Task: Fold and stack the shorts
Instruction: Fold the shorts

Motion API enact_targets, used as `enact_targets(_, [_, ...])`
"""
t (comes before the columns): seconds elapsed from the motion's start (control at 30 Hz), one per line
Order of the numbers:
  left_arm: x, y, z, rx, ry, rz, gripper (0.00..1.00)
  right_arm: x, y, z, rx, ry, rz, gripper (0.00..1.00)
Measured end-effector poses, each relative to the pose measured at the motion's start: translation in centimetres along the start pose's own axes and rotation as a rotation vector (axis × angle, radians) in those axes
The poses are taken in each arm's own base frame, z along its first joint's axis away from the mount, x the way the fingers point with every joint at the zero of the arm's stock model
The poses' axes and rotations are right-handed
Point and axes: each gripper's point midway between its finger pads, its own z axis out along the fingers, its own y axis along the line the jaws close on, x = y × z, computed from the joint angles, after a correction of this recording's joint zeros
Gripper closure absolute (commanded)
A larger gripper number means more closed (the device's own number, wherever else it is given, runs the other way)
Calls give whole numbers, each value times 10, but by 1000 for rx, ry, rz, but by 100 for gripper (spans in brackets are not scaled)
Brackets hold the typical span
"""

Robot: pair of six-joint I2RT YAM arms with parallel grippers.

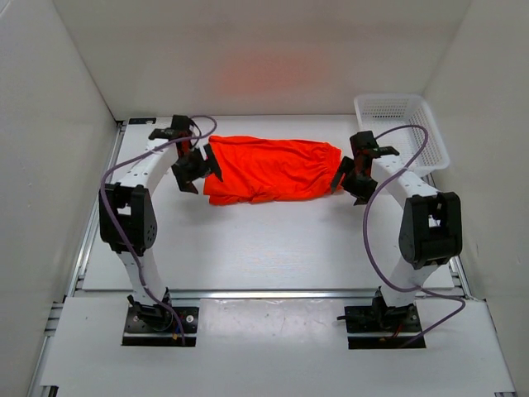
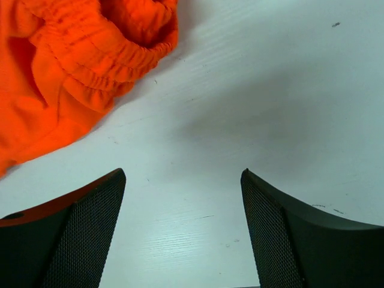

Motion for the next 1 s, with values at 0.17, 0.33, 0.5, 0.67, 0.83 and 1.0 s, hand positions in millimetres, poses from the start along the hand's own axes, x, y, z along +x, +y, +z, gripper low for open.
enact_targets(0.17, [59, 17, 51, -50, 182, -33, 0, 4, 1, 3, -22, 11, 4, 9])
enact_targets(0.33, [59, 22, 83, -82, 220, -84, 0, -6, 13, 9, -64, 0, 13, 5])
enact_targets(0.5, [20, 1, 94, -48, 134, -106, 0, -25, 27, 33, -89, 9, 40, 5])
enact_targets(0.67, [4, -7, 106, -32, 103, -126, 34, -37, 37, 57, -94, 23, 61, 14])
enact_targets(0.83, [6, -5, 116, -40, 125, -135, 90, -40, 48, 75, -112, 44, 73, 51])
enact_targets(1.0, [2, 2, 114, -32, 128, -148, 90, -34, 52, 81, -109, 56, 68, 98])
